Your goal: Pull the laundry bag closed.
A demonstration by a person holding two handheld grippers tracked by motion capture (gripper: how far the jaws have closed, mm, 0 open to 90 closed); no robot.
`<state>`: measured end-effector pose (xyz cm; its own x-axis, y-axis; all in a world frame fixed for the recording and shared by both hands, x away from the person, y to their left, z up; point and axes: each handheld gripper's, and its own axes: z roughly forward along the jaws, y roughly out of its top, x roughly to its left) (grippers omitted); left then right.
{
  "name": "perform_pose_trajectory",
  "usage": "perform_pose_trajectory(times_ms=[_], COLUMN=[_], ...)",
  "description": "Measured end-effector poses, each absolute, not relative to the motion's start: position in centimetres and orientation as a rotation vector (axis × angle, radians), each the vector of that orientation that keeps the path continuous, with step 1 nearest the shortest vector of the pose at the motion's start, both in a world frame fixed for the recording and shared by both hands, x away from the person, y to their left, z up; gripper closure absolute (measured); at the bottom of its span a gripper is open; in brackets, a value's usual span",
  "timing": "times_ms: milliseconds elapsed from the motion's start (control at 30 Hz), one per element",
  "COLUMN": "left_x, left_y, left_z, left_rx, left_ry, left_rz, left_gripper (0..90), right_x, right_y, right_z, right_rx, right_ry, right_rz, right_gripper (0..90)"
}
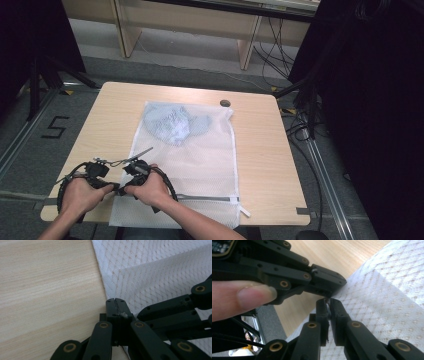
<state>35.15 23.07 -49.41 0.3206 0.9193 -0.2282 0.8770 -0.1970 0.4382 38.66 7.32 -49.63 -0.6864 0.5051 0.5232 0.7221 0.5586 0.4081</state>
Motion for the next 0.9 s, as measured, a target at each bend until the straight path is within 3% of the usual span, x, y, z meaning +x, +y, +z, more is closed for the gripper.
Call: perform_pose_trajectory(times_ms=[133, 167, 300, 400, 433, 900], left_x=[35.06, 35.11, 35.17, 35.18, 35.12, 34.96], left_y=[22.63, 23.03, 23.07, 23.07, 22.72, 22.71], left_z=[-49.58, -49.29, -49.24, -49.25, -49.45, -49.52], left_rx=[2.039, 2.134, 2.152, 2.149, 2.076, 2.086], left_ry=[1.606, 1.569, 1.558, 1.559, 1.592, 1.572], left_rz=[0.132, 0.118, 0.107, 0.105, 0.118, 0.143], left_gripper=[90.0, 90.0, 90.0, 90.0, 90.0, 90.0], right_x=[38.54, 38.48, 38.37, 38.29, 38.32, 38.02], right_y=[7.37, 7.35, 7.32, 7.38, 7.33, 7.21], right_z=[-49.55, -49.56, -49.59, -49.53, -49.54, -49.52], right_rx=[-0.994, -0.994, -1.012, -1.016, -1.0, -1.007], right_ry=[-2.47, -2.475, -2.472, -2.494, -2.506, -2.515], right_rz=[-0.874, -0.879, -0.879, -0.898, -0.903, -0.92], right_gripper=[86.6, 86.6, 86.6, 86.7, 86.7, 86.8])
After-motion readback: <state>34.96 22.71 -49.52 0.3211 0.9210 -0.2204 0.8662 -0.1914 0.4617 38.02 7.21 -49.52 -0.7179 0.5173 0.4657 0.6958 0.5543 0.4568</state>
